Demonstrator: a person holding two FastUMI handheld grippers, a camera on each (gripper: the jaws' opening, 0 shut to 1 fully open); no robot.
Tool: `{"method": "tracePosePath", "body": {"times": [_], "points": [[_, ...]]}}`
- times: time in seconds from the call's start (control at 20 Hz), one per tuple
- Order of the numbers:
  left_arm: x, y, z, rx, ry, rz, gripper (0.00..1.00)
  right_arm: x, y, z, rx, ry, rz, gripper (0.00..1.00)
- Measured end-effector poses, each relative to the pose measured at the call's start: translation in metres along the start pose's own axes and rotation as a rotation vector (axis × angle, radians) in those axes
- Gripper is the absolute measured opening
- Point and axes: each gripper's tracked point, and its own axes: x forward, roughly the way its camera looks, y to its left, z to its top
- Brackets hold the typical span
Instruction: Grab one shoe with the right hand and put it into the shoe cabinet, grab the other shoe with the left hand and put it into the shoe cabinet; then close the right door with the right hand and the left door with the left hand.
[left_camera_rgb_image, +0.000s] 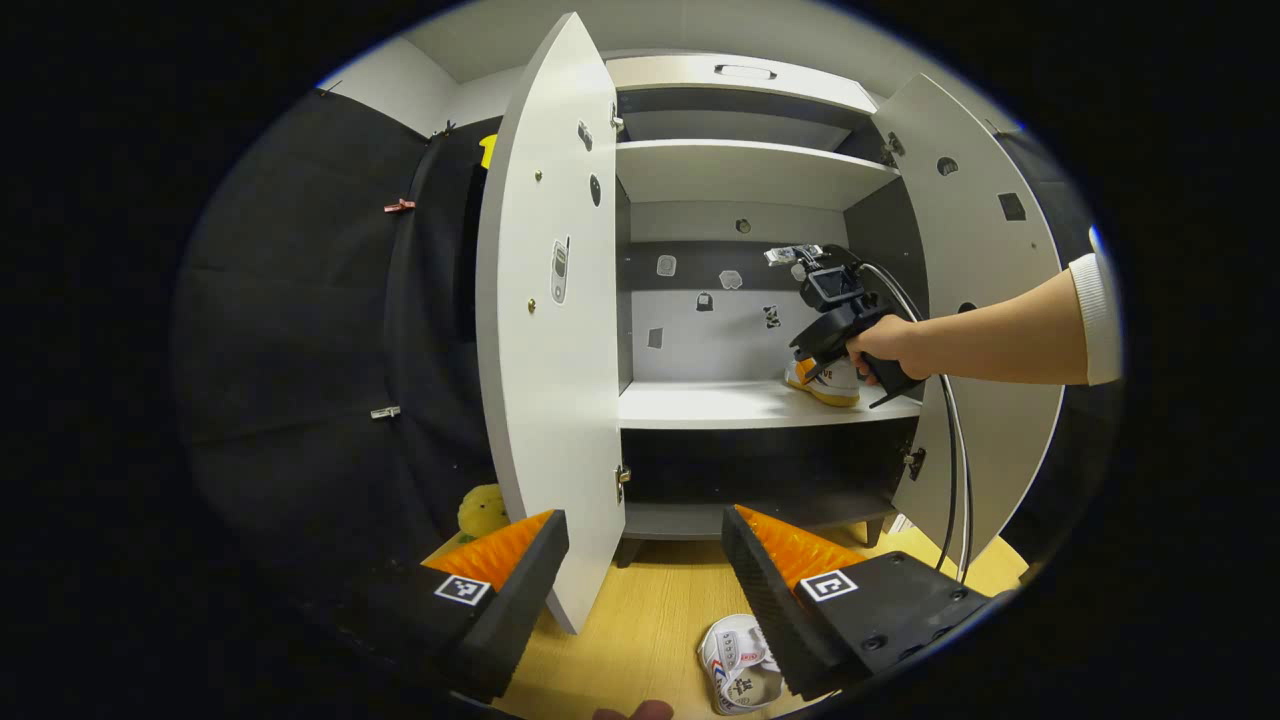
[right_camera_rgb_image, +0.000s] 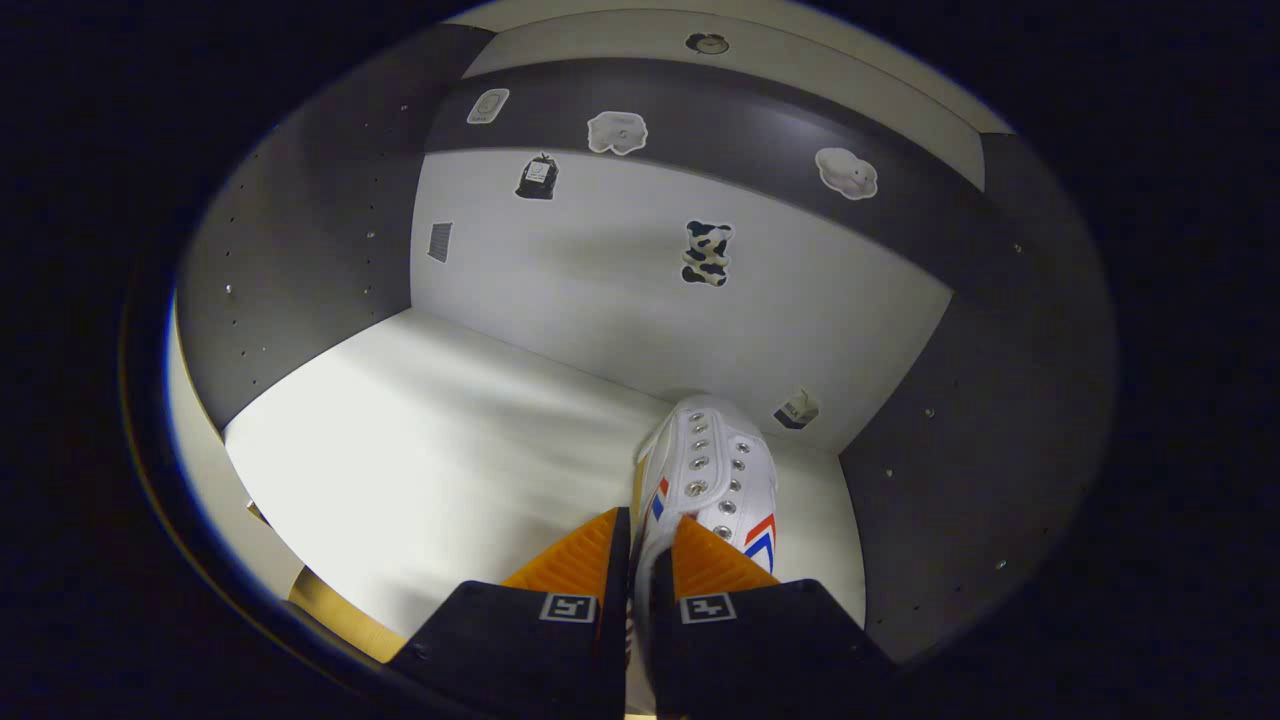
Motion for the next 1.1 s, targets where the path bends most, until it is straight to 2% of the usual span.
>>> {"method": "tracePosePath", "body": {"times": [0.05, 0.1, 0.15, 0.2, 0.3, 0.35, 0.4, 0.45, 0.65, 0.8, 0.95, 1.1], "points": [[-0.001, -0.001, 0.001, 0.003, -0.001, -0.004, 0.96, -0.002, 0.002, -0.001, 0.022, 0.004, 0.012, 0.20], [-0.002, -0.002, 0.001, 0.006, -0.004, -0.005, 0.96, -0.007, 0.002, -0.002, 0.033, 0.005, 0.015, 0.37], [-0.003, -0.002, 0.002, 0.008, -0.007, -0.007, 0.96, -0.010, -0.001, -0.001, 0.027, -0.004, 0.006, 0.45], [-0.005, -0.003, 0.003, 0.008, -0.008, -0.010, 0.96, -0.017, -0.002, 0.001, 0.021, -0.017, -0.001, 0.59], [-0.009, -0.005, 0.002, 0.004, -0.009, -0.017, 0.96, -0.029, -0.003, 0.008, 0.022, -0.058, -0.018, 0.76], [-0.010, -0.005, 0.001, 0.002, -0.005, -0.022, 0.96, -0.038, -0.006, 0.013, 0.025, -0.085, -0.035, 0.81], [-0.012, -0.006, -0.001, -0.001, -0.001, -0.026, 0.96, -0.045, -0.006, 0.018, 0.034, -0.112, -0.035, 0.92], [-0.013, -0.006, -0.003, -0.004, 0.004, -0.027, 0.96, -0.057, -0.005, 0.024, 0.042, -0.148, -0.037, 0.96], [-0.019, -0.001, -0.004, -0.013, -0.021, -0.033, 0.96, -0.111, 0.000, 0.042, 0.068, -0.307, -0.031, 0.98], [-0.024, 0.001, -0.014, -0.019, -0.031, -0.046, 0.96, -0.163, 0.013, 0.043, 0.126, -0.395, 0.006, 0.98], [-0.027, -0.007, -0.034, -0.027, -0.017, -0.087, 0.97, -0.212, 0.025, 0.030, 0.153, -0.477, 0.028, 0.98], [-0.041, -0.022, -0.056, -0.036, -0.017, -0.141, 0.94, -0.260, 0.041, 0.005, 0.174, -0.534, 0.050, 0.98]]}}
